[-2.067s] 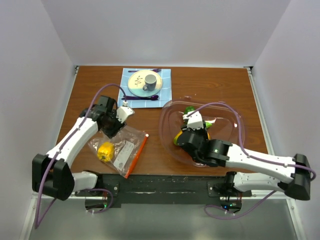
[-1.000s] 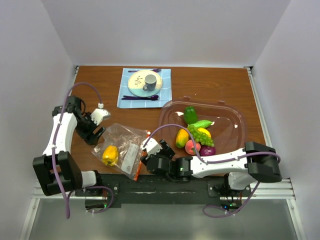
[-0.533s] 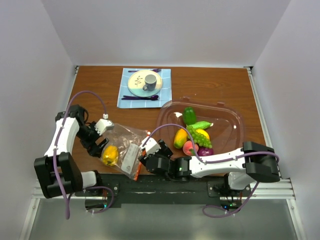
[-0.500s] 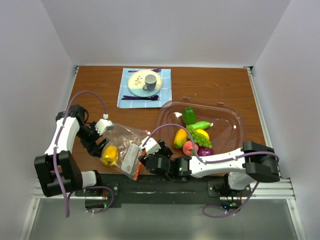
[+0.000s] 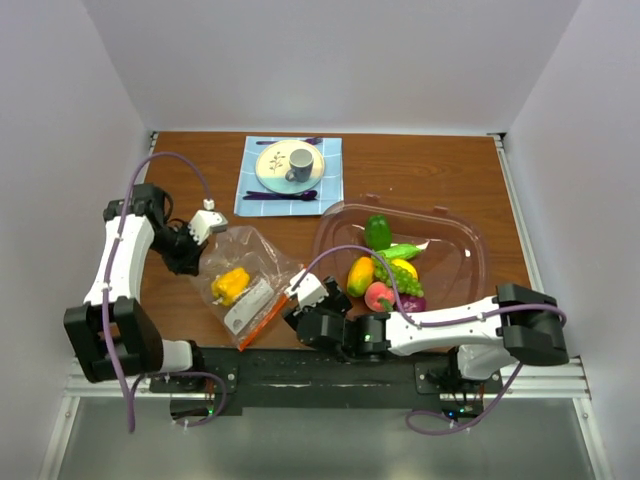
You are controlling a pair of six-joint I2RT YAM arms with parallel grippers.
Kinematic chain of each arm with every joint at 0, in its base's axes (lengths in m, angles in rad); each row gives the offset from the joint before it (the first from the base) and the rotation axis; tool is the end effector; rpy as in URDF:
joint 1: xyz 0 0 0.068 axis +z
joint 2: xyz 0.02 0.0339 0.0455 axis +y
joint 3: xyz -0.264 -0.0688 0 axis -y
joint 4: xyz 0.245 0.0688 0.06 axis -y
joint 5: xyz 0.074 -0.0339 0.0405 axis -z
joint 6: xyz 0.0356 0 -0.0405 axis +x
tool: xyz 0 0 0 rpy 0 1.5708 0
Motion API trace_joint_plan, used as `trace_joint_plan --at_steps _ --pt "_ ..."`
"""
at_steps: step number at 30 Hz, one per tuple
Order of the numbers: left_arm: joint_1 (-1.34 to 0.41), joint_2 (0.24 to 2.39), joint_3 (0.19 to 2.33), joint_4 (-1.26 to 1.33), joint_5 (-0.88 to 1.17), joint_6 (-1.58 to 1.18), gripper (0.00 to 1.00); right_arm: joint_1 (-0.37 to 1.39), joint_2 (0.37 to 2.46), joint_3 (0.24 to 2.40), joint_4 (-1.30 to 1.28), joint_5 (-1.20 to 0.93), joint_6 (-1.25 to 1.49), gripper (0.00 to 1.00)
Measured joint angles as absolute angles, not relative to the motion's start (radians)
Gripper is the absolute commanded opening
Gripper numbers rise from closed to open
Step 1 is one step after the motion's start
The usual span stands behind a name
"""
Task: Open the zip-top bag and remove the fake food
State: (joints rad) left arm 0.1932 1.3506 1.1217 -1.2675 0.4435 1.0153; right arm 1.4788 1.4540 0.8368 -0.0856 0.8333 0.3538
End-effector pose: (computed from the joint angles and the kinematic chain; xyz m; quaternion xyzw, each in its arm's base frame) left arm 0.2212 0.0277 0.2681 0.3970 0.8904 -0.1603 0.1547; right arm 0.0537 0.2948 0.2195 -0.2985 0.7926 0.0815 0.5254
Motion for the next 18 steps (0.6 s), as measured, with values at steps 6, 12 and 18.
trace_joint_plan --at_steps 6,12,18 --pt "0.111 1.253 1.121 -1.3 0.437 0.982 0.0 1.454 1.37 0.797 -0.195 0.952 0.411 0.85" --pt "0.097 1.25 1.117 -1.305 0.415 0.975 0.0 1.479 1.316 0.814 -0.217 1.019 0.36 0.89" --pt "0.097 1.259 1.095 -1.269 0.343 0.953 0.1 1.608 1.447 0.975 -0.148 1.052 0.239 0.9"
